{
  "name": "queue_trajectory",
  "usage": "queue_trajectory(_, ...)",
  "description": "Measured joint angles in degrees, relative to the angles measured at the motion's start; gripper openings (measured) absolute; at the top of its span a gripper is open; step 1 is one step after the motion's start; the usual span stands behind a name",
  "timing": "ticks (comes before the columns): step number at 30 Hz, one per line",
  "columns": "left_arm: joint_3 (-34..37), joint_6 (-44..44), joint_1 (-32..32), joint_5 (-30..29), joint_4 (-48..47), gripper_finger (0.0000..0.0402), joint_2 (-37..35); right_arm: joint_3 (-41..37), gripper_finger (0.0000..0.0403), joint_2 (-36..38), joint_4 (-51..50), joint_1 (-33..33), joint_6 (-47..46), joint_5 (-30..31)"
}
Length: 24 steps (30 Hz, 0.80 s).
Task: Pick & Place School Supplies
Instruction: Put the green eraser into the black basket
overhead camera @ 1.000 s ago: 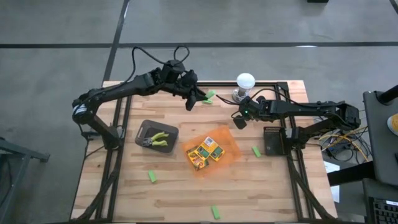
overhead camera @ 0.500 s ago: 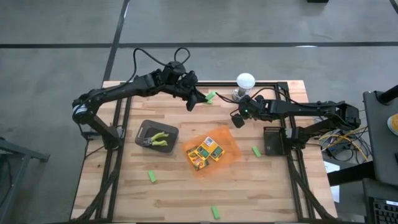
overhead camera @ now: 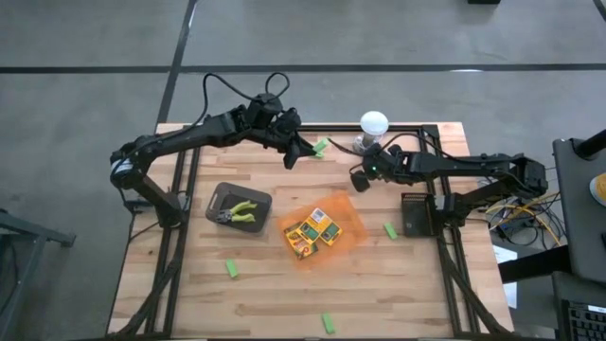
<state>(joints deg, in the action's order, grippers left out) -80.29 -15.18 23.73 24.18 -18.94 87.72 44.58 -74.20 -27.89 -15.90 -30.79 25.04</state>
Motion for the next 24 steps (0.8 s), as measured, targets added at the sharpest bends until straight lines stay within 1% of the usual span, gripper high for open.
queue_trajectory(3, 0.00, 0.31, 0.00, 0.00, -0.04, 0.0085, 0.00, 0.02, 0.0027, -0.16, 1.68, -0.13, -5.22, 0.47)
queue_trajectory(7, 0.00, 1.80, 0.00, -0.02, -2.17, 0.0085, 0.00, 0.03, 0.0027, 1.99, 1.66, -0.13, -4.92, 0.46)
queue_trajectory(12, 0.02, 3.54, 0.00, -0.02, -5.73, 0.0085, 0.07, 1.48, 0.0027, 9.49, 2.90, -0.13, -4.30, 3.19)
queue_trajectory(14, 0.04, 4.15, 0.00, -0.04, -6.12, 0.0085, 0.07, 2.55, 0.0027, 13.65, 4.21, -0.11, -2.37, 3.18)
queue_trajectory(15, 0.04, 4.47, 0.00, -0.04, -6.09, 0.0085, 0.07, 3.04, 0.0027, 15.84, 5.03, -0.11, -1.40, 1.98)
queue_trajectory(16, 0.04, 4.74, 0.00, -0.04, -6.03, 0.0085, 0.07, 3.27, 0.0027, 18.04, 6.09, -0.11, -0.30, -0.44)
queue_trajectory(18, 0.06, 5.24, 0.00, -0.04, -5.34, 0.0085, 0.07, 3.32, 0.0027, 22.21, 8.63, -0.12, 2.50, -8.53)
queue_trajectory(19, 0.07, 5.53, 0.00, -0.04, -4.95, 0.0085, 0.07, 3.31, 0.0027, 24.24, 10.13, -0.12, 4.44, -13.71)
queue_trajectory(22, 0.07, 7.77, -0.15, -0.04, -4.53, 0.0085, 0.07, 2.38, 0.0027, 29.51, 13.83, 0.23, 11.85, -32.99)
queue_trajectory(23, 0.07, 8.77, -0.23, 0.02, -4.57, 0.0085, 0.07, 1.94, 0.0027, 30.84, 15.03, 0.34, 14.00, -38.54)
queue_trajectory(24, 0.07, 9.80, -0.35, 0.55, -4.57, 0.0085, 0.07, 1.46, 0.0027, 31.94, 15.96, 0.50, 15.99, -42.49)
